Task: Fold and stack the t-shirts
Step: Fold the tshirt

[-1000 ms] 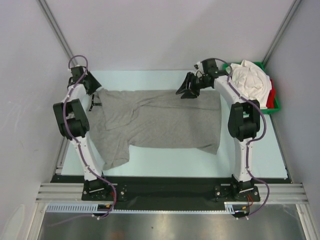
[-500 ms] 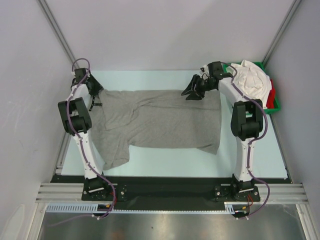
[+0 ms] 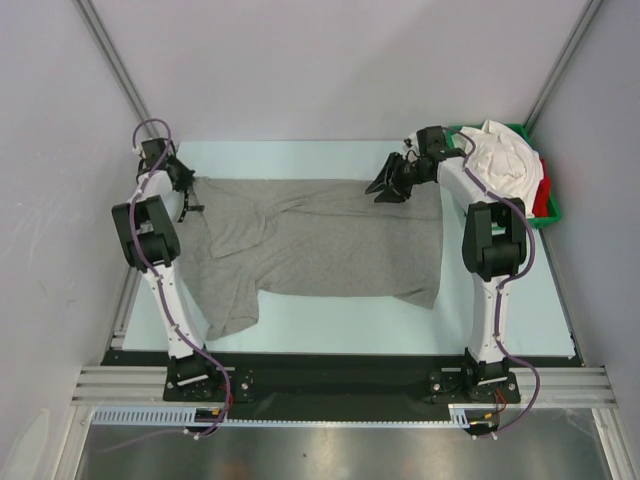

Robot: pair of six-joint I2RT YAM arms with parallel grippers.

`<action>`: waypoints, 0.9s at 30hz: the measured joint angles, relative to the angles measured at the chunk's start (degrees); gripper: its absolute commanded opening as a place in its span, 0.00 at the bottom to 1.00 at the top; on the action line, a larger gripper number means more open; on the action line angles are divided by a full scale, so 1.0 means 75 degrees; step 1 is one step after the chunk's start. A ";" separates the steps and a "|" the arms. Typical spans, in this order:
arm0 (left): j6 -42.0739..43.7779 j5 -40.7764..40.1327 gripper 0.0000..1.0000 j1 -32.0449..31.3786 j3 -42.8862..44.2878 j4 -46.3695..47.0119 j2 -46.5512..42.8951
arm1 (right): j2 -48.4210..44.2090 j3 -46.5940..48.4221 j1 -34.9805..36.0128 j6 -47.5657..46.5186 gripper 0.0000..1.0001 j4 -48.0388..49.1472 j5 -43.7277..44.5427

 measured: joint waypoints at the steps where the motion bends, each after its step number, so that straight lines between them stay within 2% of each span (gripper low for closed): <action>1: -0.0090 -0.0017 0.00 0.0058 -0.0073 0.0134 -0.0032 | 0.0003 -0.0003 -0.0020 0.0003 0.48 0.0003 0.0079; 10: -0.0746 -0.0061 0.00 0.0382 -0.0184 0.0784 -0.0052 | 0.0271 0.0114 -0.0326 0.0195 0.48 0.0041 0.1239; 22: -0.1000 0.0070 0.01 0.0431 0.0067 0.1067 0.0111 | 0.1512 0.1912 -0.0472 -0.0221 0.48 -0.0641 0.4159; 25: -0.0976 0.0111 0.18 0.0501 0.0122 0.1043 0.0181 | 0.1617 0.2299 -0.0606 -0.0289 0.48 -0.0743 0.4447; 26: -0.0944 0.0111 0.35 0.0533 0.0122 0.1011 0.0181 | 0.1632 0.2404 -0.0647 -0.0309 0.49 -0.0804 0.4505; 27: -0.0901 0.0099 0.40 0.0557 0.0122 0.0976 0.0181 | 0.1635 0.2515 -0.0667 -0.0356 0.50 -0.0866 0.4564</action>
